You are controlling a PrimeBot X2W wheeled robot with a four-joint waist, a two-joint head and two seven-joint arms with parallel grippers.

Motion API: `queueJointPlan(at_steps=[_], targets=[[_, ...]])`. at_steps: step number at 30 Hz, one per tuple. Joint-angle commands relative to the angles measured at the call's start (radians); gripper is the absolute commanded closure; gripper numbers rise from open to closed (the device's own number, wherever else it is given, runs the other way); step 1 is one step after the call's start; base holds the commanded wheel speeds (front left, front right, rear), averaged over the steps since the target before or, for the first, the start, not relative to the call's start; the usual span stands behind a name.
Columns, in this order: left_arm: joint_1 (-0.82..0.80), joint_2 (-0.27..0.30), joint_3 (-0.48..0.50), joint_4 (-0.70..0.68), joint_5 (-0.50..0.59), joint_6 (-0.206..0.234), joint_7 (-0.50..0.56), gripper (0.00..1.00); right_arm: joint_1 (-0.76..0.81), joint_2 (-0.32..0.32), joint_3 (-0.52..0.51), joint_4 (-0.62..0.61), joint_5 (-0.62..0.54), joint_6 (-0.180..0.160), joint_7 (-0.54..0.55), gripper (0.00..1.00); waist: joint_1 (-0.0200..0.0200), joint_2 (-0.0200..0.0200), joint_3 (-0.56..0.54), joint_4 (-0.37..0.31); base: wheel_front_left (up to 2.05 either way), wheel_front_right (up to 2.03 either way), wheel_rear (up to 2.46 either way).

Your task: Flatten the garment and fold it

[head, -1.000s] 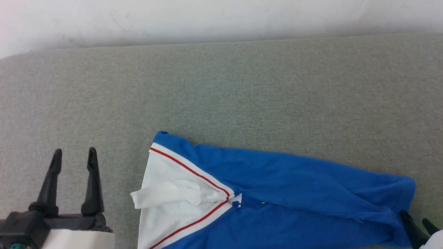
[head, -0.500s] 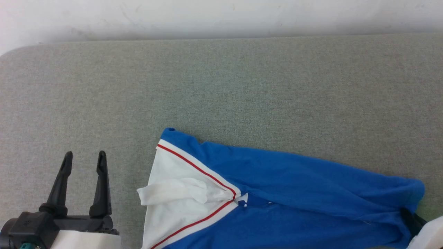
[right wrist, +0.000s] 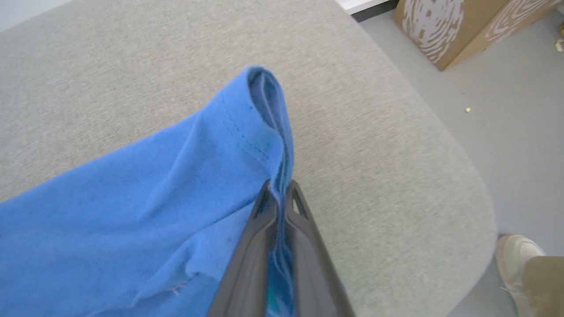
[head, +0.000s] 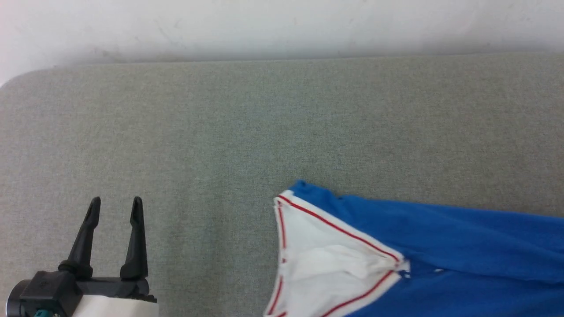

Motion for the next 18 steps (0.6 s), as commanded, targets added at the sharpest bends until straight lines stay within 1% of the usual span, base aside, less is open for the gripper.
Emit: queueJointPlan(at_steps=[1,4,7,12,18], targets=[[0.007,-0.006,0.000,0.006,0.010,-0.008,-0.005,0.00,-0.016,-0.016,-0.031,-0.004,-0.016,-0.002,0.001,1.00,0.0000,-0.0001,-0.012,0.002,0.00,0.00,0.00],[0.016,-0.009,-0.005,0.015,0.009,-0.014,-0.005,0.00,-0.016,-0.035,-0.036,-0.018,-0.014,-0.002,0.014,1.00,0.0000,-0.0001,-0.027,0.002,0.00,0.00,0.00],[0.025,-0.014,-0.008,0.021,0.005,-0.018,-0.005,0.00,-0.011,-0.024,0.024,-0.065,0.013,-0.002,0.050,1.00,0.0000,-0.0001,-0.039,-0.001,0.00,0.00,0.00],[0.029,-0.024,-0.019,0.032,-0.001,-0.028,-0.005,0.00,0.016,0.016,0.192,-0.186,0.073,-0.002,0.138,1.00,0.0000,-0.0001,-0.057,0.000,0.00,0.00,0.00],[0.025,-0.038,-0.027,0.045,-0.006,-0.036,-0.005,0.00,0.061,0.032,0.435,-0.294,0.128,-0.002,0.253,1.00,0.0000,-0.0001,-0.069,0.006,0.00,0.00,0.00]])
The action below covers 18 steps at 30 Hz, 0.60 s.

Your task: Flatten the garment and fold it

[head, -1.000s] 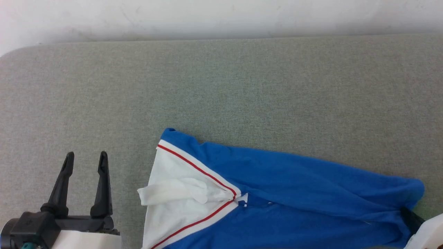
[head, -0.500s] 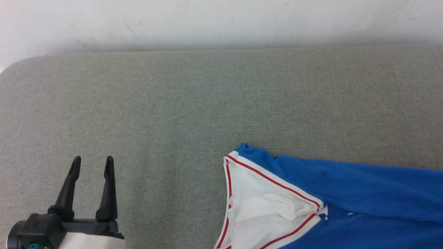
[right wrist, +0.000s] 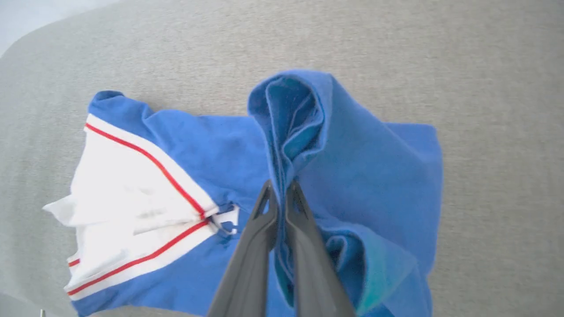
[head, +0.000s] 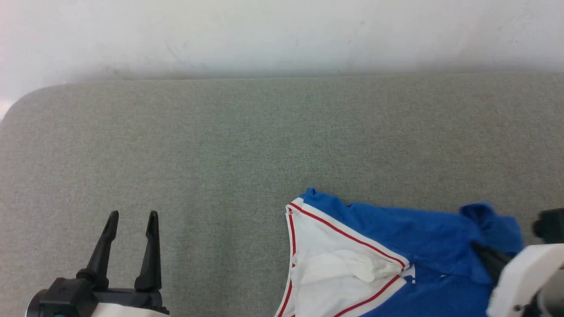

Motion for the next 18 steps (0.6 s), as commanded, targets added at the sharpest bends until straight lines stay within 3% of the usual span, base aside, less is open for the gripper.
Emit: queueJointPlan(at_steps=[1,10,18], targets=[[0.001,-0.008,-0.002,0.006,-0.007,-0.011,-0.005,0.00,0.001,0.007,0.062,-0.023,0.012,-0.001,0.012,1.00,0.0000,0.0000,0.000,0.004,0.00,0.00,0.00],[-0.024,-0.025,-0.004,0.020,-0.011,-0.029,-0.005,0.00,-0.098,0.022,0.344,-0.039,0.024,-0.001,0.009,1.00,0.0000,0.0000,0.023,0.032,0.00,0.00,0.00],[-0.062,-0.048,-0.006,0.038,-0.008,-0.051,-0.005,0.00,-0.227,0.052,0.516,0.112,-0.022,-0.001,-0.011,1.00,0.0000,0.0000,0.063,0.065,0.00,0.00,0.00]])
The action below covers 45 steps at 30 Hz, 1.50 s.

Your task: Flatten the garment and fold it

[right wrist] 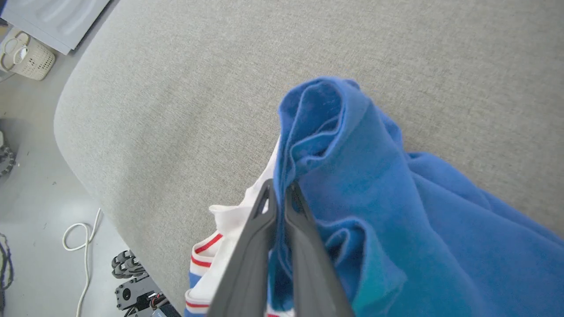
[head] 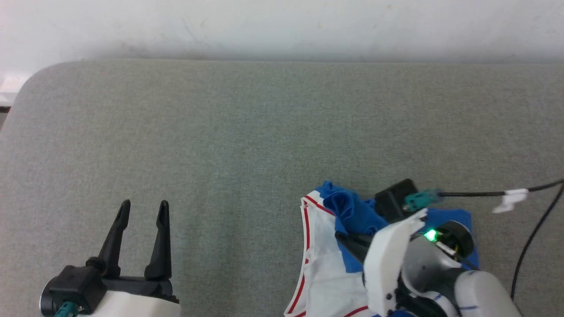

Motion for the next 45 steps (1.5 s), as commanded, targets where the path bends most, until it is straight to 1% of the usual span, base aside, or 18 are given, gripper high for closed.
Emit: queueJointPlan(at_steps=[1,11,12,13,14,19,21,23,27,30,34,36,38,41,45], targets=[[-0.018,-0.008,0.001,0.007,-0.001,-0.010,-0.005,0.00,-0.019,0.003,0.013,0.023,-0.018,-0.001,-0.002,1.00,0.0000,0.0000,0.013,0.015,0.00,0.00,0.00],[-0.033,-0.051,0.004,0.048,0.010,-0.040,-0.005,0.00,-0.119,0.000,0.175,0.252,-0.172,-0.001,0.017,1.00,0.0000,0.0000,0.013,0.033,0.00,0.00,0.00],[-0.035,-0.055,0.004,0.052,0.012,-0.043,-0.005,0.00,-0.123,-0.004,0.190,0.270,-0.178,-0.001,0.022,0.94,0.0000,0.0000,0.010,0.034,0.00,0.00,0.00],[-0.037,-0.059,0.004,0.056,0.014,-0.045,-0.005,0.00,-0.125,-0.005,0.202,0.283,-0.177,-0.001,0.025,0.61,0.0000,0.0000,0.008,0.034,0.00,0.00,0.00],[-0.037,-0.062,0.006,0.060,0.016,-0.048,-0.005,0.00,-0.125,-0.005,0.209,0.292,-0.174,-0.001,0.025,0.00,0.0000,0.0000,0.005,0.033,0.00,0.00,0.00],[-0.026,-0.074,0.016,0.073,0.021,-0.060,-0.005,0.00,-0.129,-0.005,0.230,0.287,-0.143,-0.001,0.017,0.00,0.0000,0.0000,-0.013,0.014,0.00,0.00,0.00],[-0.022,-0.077,0.018,0.076,0.023,-0.064,-0.005,0.00,-0.123,-0.005,0.208,0.257,-0.115,-0.001,0.007,0.00,0.0000,0.0000,-0.021,0.007,0.00,0.00,0.00],[-0.020,-0.079,0.022,0.076,0.025,-0.066,-0.005,0.00,-0.111,-0.005,0.165,0.206,-0.085,-0.001,-0.007,0.00,0.0000,0.0000,-0.026,0.000,0.00,0.00,0.00],[-0.008,-0.076,0.032,0.067,0.030,-0.069,-0.005,0.00,-0.055,-0.003,0.013,0.067,-0.051,-0.001,-0.049,0.00,0.0000,0.0000,-0.028,-0.019,0.00,0.00,0.00],[-0.001,-0.070,0.033,0.062,0.037,-0.071,-0.005,0.00,0.009,0.001,-0.148,-0.034,-0.073,-0.001,-0.124,0.00,0.0000,0.0000,-0.027,-0.027,0.00,0.00,0.00],[0.008,-0.065,0.036,0.054,0.044,-0.066,-0.005,0.00,0.121,0.010,-0.325,-0.105,-0.097,-0.001,-0.214,0.00,0.0000,0.0000,-0.028,-0.038,0.00,0.00,0.00],[0.012,-0.064,0.036,0.047,0.044,-0.063,-0.004,0.00,0.178,0.012,-0.376,-0.110,-0.113,-0.001,-0.245,0.00,0.0000,0.0000,-0.026,-0.041,0.00,0.00,0.00],[0.016,-0.061,0.036,0.041,0.043,-0.063,-0.002,0.00,0.227,0.014,-0.406,-0.094,-0.109,-0.001,-0.265,0.00,0.0000,0.0000,-0.025,-0.045,0.00,0.00,0.00],[0.016,-0.054,0.031,0.034,0.042,-0.066,0.006,0.00,0.271,0.014,-0.426,-0.038,-0.078,-0.001,-0.288,0.00,0.0000,0.0000,-0.019,-0.046,0.00,0.00,0.00],[0.008,-0.045,0.025,0.026,0.045,-0.068,0.018,0.00,0.272,0.015,-0.435,0.056,-0.067,-0.001,-0.319,0.00,0.0000,0.0000,-0.013,-0.036,0.00,0.00,0.00]])
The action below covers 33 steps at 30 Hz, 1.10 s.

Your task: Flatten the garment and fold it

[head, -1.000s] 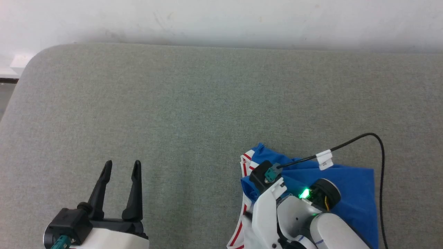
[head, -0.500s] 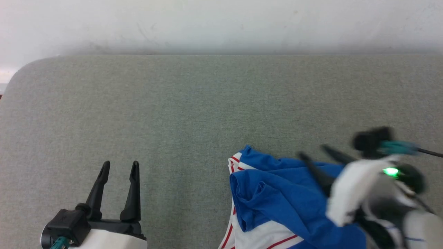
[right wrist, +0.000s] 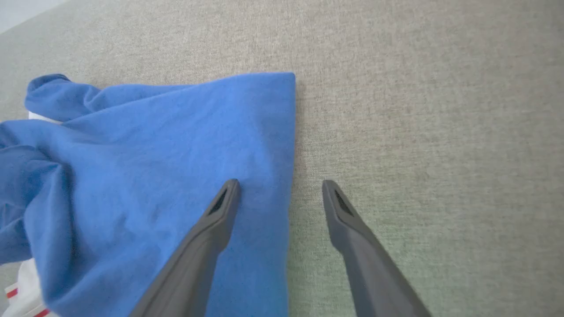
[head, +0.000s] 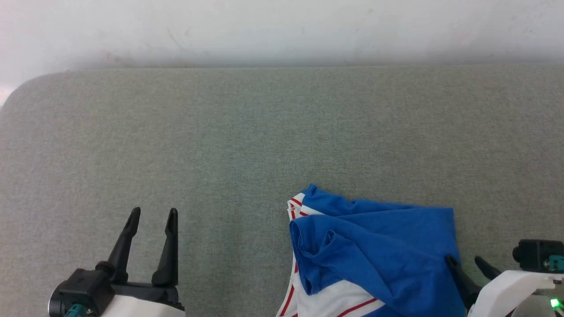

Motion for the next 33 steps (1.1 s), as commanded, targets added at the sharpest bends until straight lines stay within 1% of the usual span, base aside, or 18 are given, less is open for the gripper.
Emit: queueJointPlan(at_steps=[1,5,8,9,10,11,12,16,21,25,29,31,33], targets=[[-0.005,0.011,0.000,-0.007,0.008,-0.003,0.005,0.00,-0.007,0.003,-0.007,0.033,0.005,-0.001,-0.015,0.00,0.0000,0.0000,0.002,0.008,0.00,0.00,0.00],[-0.008,0.023,-0.001,-0.015,0.011,-0.003,0.016,0.00,-0.034,0.003,0.004,0.117,0.007,-0.001,-0.037,0.00,0.0000,0.0000,0.002,0.027,0.00,0.00,0.00],[-0.010,0.026,-0.007,-0.019,0.013,-0.004,0.022,0.00,-0.050,0.003,0.023,0.172,0.041,-0.001,-0.033,0.00,0.0000,0.0000,-0.003,0.041,0.00,0.00,0.00],[-0.010,0.026,-0.010,-0.019,0.013,-0.003,0.024,0.00,-0.056,0.003,0.031,0.188,0.045,-0.001,-0.028,0.37,0.0000,0.0000,-0.005,0.044,0.00,0.00,0.00],[-0.010,0.025,-0.012,-0.020,0.013,-0.003,0.026,0.00,-0.061,0.003,0.039,0.204,0.049,-0.001,-0.023,0.58,0.0000,0.0000,-0.007,0.046,0.00,0.00,0.00],[-0.010,0.025,-0.014,-0.021,0.014,-0.002,0.027,0.00,-0.066,0.003,0.041,0.220,0.056,-0.001,-0.020,0.73,0.0000,0.0000,-0.008,0.048,0.00,0.00,0.00],[-0.010,0.025,-0.016,-0.021,0.014,-0.001,0.028,0.00,-0.071,0.003,0.044,0.235,0.063,-0.001,-0.016,1.00,0.0000,0.0000,-0.009,0.051,0.00,0.00,0.00],[-0.013,0.024,-0.023,-0.027,0.015,0.001,0.031,0.00,-0.089,0.003,0.052,0.259,0.067,-0.001,-0.022,1.00,0.0000,0.0000,-0.013,0.054,0.00,0.00,0.00],[-0.017,0.028,-0.021,-0.046,0.034,0.022,0.031,0.00,-0.128,0.003,0.070,0.220,0.049,-0.001,-0.034,1.00,0.0000,0.0000,-0.005,0.028,0.00,0.00,0.00],[-0.027,0.023,-0.030,-0.058,0.036,0.023,0.030,0.00,-0.172,0.003,0.074,0.176,0.020,-0.001,-0.011,1.00,0.0000,0.0000,0.014,-0.009,0.00,0.00,0.00],[-0.038,0.025,-0.033,-0.058,0.037,0.024,0.030,0.00,-0.225,0.000,0.071,0.142,-0.042,-0.001,0.020,1.00,0.0000,0.0000,0.030,-0.055,0.00,0.00,0.00],[-0.042,0.028,-0.031,-0.060,0.037,0.026,0.030,0.00,-0.256,-0.018,0.085,0.132,-0.062,-0.001,0.038,1.00,0.0000,0.0000,0.037,-0.085,0.00,0.00,0.00],[-0.044,0.032,-0.028,-0.061,0.036,0.026,0.032,0.00,-0.291,-0.049,0.109,0.127,-0.077,-0.001,0.056,1.00,0.0000,0.0000,0.044,-0.117,0.00,0.00,0.00]])
